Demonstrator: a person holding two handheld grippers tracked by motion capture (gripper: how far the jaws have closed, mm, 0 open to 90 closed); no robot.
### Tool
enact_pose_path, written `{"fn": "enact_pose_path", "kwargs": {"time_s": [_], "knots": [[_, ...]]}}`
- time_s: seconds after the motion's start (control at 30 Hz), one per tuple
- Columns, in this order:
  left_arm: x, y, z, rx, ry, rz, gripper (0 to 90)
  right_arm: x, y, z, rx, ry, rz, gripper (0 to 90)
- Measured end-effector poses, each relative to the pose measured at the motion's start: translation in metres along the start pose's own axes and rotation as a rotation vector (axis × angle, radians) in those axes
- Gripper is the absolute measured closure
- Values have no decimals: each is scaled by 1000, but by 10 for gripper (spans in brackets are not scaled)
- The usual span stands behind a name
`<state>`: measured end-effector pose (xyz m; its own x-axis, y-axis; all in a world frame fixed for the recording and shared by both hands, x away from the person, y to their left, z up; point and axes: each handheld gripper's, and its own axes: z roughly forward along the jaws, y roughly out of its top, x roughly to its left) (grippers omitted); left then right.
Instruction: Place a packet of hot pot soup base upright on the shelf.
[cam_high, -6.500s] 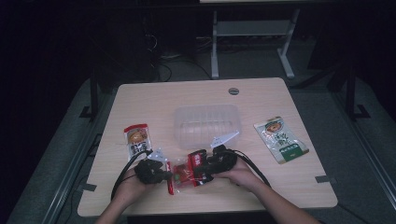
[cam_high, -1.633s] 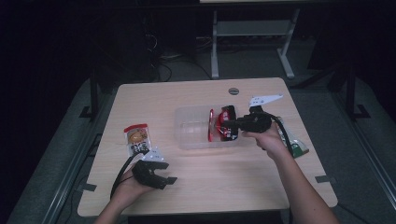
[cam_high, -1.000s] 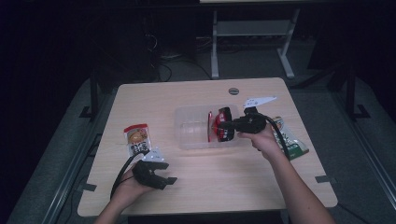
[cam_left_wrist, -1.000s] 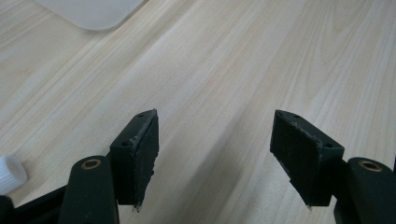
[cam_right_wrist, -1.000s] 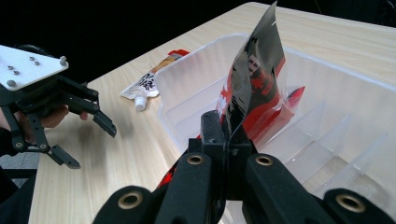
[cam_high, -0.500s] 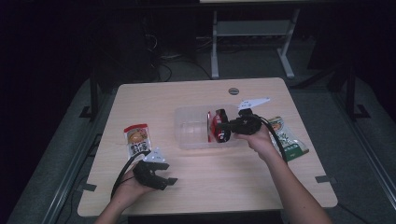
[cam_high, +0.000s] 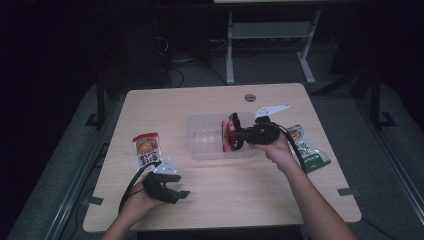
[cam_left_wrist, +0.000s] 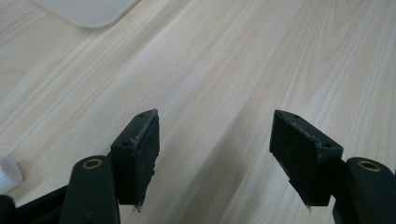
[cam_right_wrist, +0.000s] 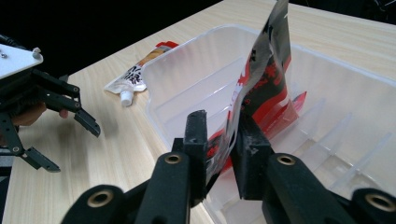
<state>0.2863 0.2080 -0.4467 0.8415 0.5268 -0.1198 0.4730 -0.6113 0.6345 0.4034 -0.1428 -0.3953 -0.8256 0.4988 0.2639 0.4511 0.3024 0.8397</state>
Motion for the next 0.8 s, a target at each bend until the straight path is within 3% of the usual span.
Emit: {"fn": "enact_pose_path", "kwargs": {"time_s": [0.8], "knots": [[0, -1, 1, 5, -4, -2, 329, 4, 8, -16, -31, -39, 24, 512]]}}
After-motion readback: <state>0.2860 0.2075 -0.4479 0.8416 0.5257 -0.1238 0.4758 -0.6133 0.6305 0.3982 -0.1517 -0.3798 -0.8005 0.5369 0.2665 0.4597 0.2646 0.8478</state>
